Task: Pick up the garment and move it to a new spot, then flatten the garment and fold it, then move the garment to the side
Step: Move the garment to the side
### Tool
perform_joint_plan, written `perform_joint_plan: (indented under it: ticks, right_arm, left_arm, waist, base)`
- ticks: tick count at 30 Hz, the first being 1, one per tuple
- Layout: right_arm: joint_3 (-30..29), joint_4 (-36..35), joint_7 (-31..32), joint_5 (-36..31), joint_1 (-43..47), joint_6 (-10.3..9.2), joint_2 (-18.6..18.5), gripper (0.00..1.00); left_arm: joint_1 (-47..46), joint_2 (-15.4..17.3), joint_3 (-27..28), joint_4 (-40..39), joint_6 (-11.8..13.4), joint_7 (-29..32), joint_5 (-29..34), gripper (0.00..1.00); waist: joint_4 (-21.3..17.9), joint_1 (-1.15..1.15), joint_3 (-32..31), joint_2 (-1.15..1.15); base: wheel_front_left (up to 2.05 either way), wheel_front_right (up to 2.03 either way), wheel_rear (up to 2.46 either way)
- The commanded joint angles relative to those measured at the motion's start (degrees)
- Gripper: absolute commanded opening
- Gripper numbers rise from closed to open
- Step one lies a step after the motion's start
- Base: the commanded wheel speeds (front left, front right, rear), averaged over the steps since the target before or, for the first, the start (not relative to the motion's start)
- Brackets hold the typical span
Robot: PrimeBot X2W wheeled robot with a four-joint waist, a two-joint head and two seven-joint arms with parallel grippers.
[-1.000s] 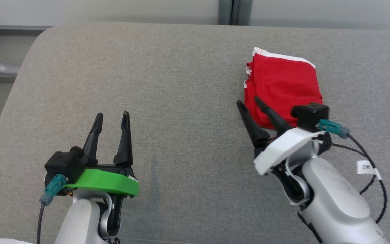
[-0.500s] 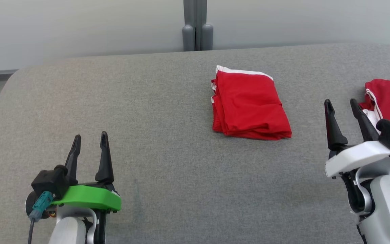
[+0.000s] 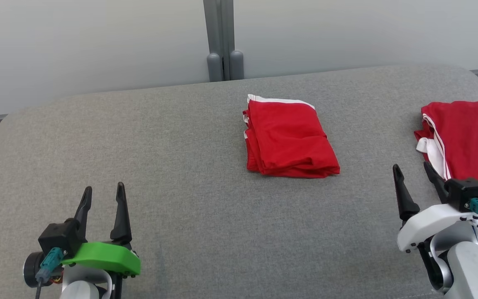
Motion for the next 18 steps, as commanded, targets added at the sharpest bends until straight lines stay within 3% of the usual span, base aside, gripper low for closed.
perform_joint_plan:
  ticks: [1, 18]
  right_arm:
    - [0.61, 0.48, -0.37, 0.15, -0.10, 0.00, 0.19, 1.00]
    - [2.82, 2.32, -1.64, 2.00, -2.46, 0.00, 0.16, 1.00]
  left_arm:
    - [0.87, 0.24, 0.37, 0.22, -0.35, -0.15, 0.30, 1.00]
    - [0.86, 0.22, 0.34, 1.60, -0.33, -0.15, -1.22, 1.00]
  waist:
    - [-0.10, 0.00, -0.08, 0.00]
    - [0.71, 0.00, 0.32, 0.00]
  base:
    - [0.00, 0.00, 0.00]
    - [0.00, 0.00, 0.00]
